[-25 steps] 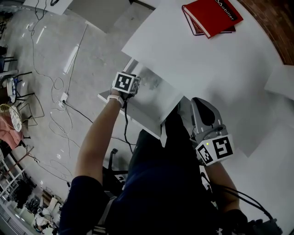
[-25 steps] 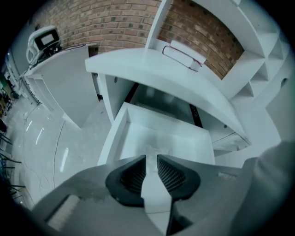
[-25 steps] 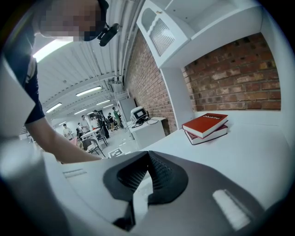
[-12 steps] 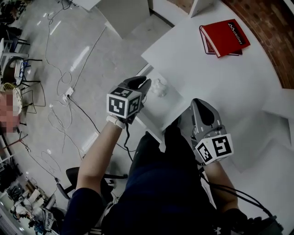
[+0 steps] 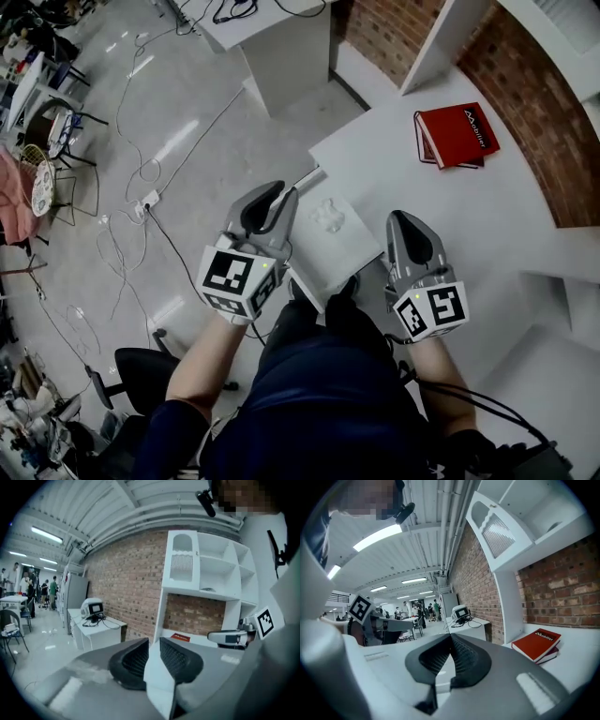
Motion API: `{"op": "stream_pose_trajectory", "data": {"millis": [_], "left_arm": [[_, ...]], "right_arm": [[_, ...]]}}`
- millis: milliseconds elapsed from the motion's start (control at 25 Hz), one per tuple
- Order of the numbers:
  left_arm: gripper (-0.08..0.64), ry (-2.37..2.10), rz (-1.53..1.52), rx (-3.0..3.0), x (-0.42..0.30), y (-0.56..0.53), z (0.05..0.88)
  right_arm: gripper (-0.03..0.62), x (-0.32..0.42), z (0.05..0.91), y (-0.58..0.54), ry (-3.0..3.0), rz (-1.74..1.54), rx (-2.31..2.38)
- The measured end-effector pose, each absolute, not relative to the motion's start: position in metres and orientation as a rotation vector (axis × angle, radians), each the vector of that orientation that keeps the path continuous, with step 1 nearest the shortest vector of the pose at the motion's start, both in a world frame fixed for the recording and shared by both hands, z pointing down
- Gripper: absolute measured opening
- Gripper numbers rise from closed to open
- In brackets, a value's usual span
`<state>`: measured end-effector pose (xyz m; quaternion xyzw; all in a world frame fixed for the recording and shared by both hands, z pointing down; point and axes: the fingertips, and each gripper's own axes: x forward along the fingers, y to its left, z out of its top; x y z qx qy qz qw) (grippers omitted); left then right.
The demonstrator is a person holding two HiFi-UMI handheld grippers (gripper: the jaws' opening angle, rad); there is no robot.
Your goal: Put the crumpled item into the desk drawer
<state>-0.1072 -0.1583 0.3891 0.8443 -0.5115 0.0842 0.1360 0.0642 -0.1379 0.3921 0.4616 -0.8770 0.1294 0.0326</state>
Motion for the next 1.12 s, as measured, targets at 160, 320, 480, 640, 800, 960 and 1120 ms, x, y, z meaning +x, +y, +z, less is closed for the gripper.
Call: {"op": "stream_pose_trajectory", "data": {"millis": [160, 320, 480, 640, 800, 960, 1120], "left_arm": [[0.081, -1.609, 0.177, 2.529, -0.114, -0.143, 0.341], [0.078, -1.660, 0.039, 2.500, -0.113, -0.132, 0.302], [0.057, -1.714, -0.033, 2.542, -0.122, -0.123, 0.278], [0.050, -1.805, -0.002, 2.559, -0.128, -0.117, 0.265], [0.002, -1.794, 0.009, 2.603, -0.129, -0.112, 0.267], [0.002, -1.849, 0.021, 2.603, -0.136, -0.112, 0.264], [0.002, -1.882, 0.039, 2.603, -0.137, -0.113, 0.263]], "right_arm": [[0.002, 0.054, 0.361, -0.137, -2.762, 0.311, 1.404], [0.002, 0.054, 0.332, -0.137, -2.820, 0.219, 1.424], [0.003, 0.057, 0.307, -0.131, -2.859, 0.114, 1.451], [0.002, 0.056, 0.290, -0.126, -2.861, -0.009, 1.464], [0.002, 0.056, 0.277, -0.123, -2.846, -0.136, 1.486], [0.002, 0.054, 0.267, -0.123, -2.836, -0.226, 1.478], [0.002, 0.054, 0.265, -0.126, -2.841, -0.229, 1.474]]}}
